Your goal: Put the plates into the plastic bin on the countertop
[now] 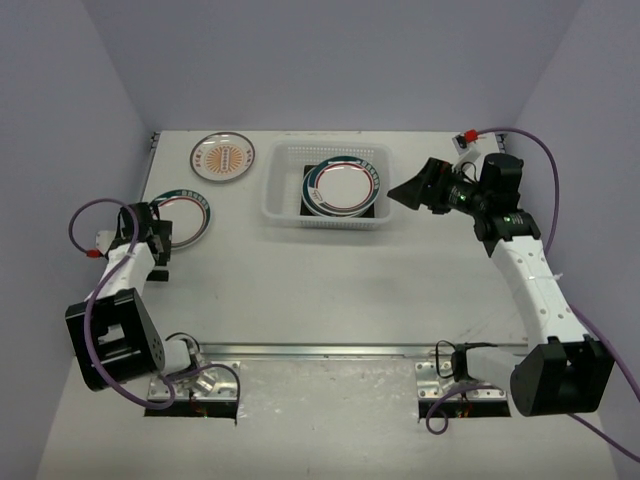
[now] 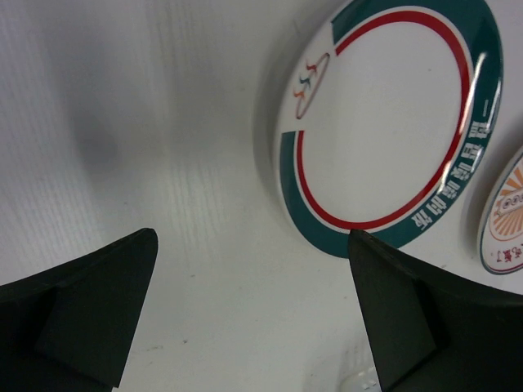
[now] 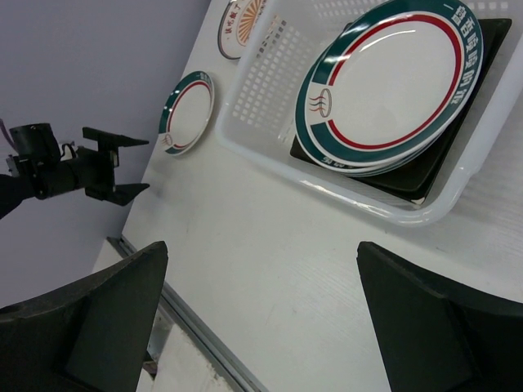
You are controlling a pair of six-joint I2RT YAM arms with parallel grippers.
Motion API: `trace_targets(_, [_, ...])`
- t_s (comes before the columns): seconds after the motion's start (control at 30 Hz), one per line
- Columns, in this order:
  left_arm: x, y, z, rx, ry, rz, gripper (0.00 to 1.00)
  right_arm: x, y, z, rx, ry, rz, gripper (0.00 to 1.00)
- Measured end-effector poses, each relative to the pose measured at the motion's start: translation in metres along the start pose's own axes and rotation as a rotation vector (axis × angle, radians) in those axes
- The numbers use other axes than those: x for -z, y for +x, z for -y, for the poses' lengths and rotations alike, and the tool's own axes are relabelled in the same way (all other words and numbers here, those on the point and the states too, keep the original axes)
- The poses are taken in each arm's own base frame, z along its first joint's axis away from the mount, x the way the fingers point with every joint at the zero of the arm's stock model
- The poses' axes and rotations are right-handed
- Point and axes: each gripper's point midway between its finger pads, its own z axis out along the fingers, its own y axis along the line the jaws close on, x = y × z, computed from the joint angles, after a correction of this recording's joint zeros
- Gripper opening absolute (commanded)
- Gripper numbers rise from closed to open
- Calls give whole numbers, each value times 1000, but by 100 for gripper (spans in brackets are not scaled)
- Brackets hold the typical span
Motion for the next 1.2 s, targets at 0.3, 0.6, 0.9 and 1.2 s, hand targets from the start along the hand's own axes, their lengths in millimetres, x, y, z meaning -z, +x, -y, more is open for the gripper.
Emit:
trace_targets(0.3, [-43,20,13,28,34,-59,75,-2,4,-3,4,-36,-13,99])
trace_targets(0.6, [-71,28,24,42,53,-70,21,-3,5,-3,7,-49,-8,99])
trace_targets(0.9, [-81,24,37,88,115,-82,0,-5,6,-3,20,-68,2,99])
trace_targets(1.2, [-1,-5,32,109,323,39,0,-6,4,-3,26,-71,14,99])
